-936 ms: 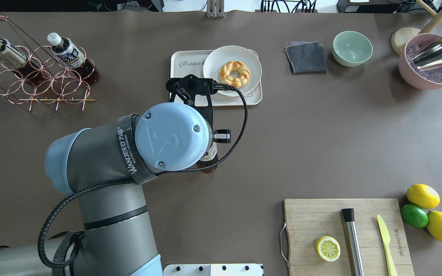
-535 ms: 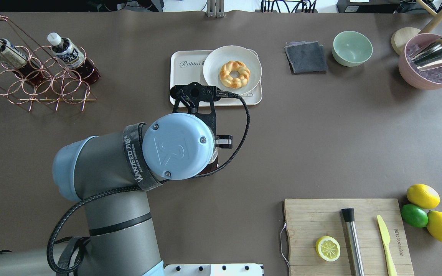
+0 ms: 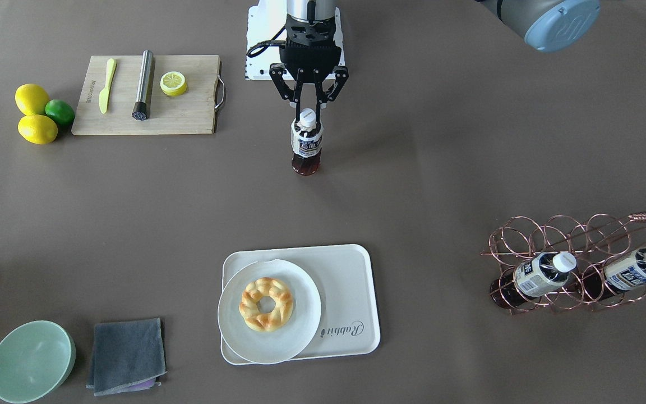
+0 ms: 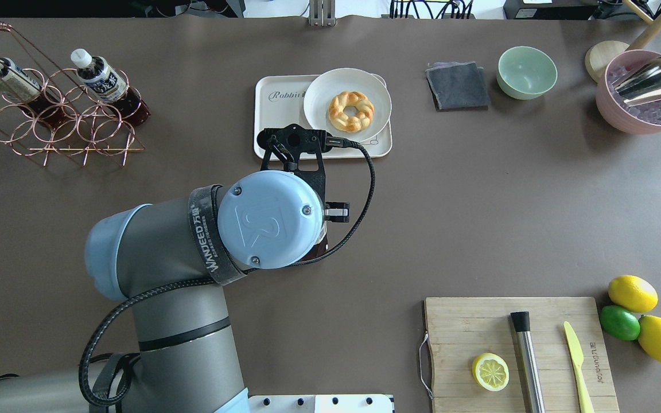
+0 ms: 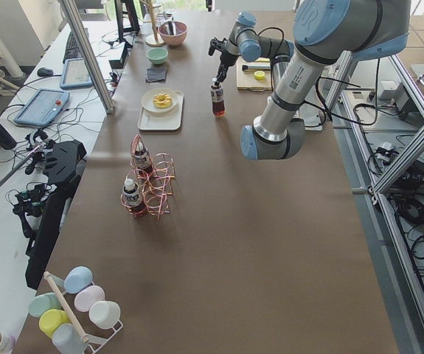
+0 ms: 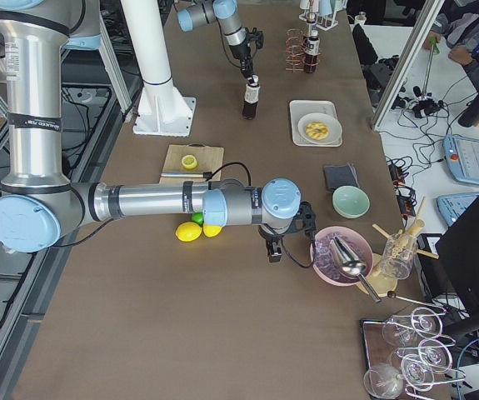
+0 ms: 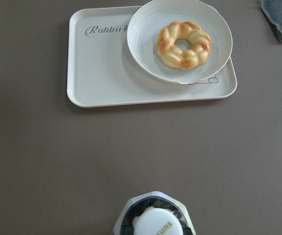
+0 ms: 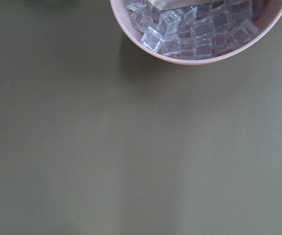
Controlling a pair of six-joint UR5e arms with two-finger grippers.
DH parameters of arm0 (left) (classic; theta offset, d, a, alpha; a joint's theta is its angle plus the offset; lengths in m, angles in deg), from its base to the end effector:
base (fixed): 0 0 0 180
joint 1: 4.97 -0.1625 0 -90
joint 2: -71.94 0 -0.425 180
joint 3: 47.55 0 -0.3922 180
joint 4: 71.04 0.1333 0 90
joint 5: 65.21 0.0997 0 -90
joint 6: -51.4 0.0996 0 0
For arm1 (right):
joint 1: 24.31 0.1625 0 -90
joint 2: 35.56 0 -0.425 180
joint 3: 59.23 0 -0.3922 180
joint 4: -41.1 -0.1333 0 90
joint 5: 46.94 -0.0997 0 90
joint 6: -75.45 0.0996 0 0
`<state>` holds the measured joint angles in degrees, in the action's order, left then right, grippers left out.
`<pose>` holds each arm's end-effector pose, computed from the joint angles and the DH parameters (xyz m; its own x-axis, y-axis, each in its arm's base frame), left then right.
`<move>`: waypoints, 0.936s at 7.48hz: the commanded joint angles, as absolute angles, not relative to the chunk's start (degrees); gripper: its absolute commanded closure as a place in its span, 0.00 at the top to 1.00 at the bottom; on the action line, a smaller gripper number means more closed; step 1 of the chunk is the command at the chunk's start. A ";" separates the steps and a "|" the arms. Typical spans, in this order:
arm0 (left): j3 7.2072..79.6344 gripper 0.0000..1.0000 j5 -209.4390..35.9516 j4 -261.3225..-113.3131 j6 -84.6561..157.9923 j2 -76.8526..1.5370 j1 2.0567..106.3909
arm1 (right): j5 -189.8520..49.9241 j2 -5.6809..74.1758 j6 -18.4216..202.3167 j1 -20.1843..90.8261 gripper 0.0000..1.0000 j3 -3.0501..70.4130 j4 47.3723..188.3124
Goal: Place tea on tray
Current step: 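Carry the bottle toward the tray and set it on the table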
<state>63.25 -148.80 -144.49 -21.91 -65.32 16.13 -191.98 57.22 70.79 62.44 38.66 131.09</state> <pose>0.5061 -0.3501 0.0707 0.6823 0.0426 -0.7298 0.2540 0.9223 0.2913 0.0247 -0.4766 0.6000 0.5615 -0.1859 0.8063 0.1024 0.9825 0.1553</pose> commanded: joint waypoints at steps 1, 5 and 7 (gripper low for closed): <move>62.75 0.00 -148.79 -145.21 -21.82 -65.35 16.03 | -191.96 57.16 70.79 62.44 1.00 38.68 131.01; 63.19 0.14 -148.79 -145.13 -21.90 -64.74 14.98 | -191.87 56.99 71.14 62.44 1.00 38.68 131.10; 63.28 0.41 -148.71 -145.13 -21.90 -64.82 14.98 | -191.96 55.42 72.27 62.44 1.00 38.86 131.10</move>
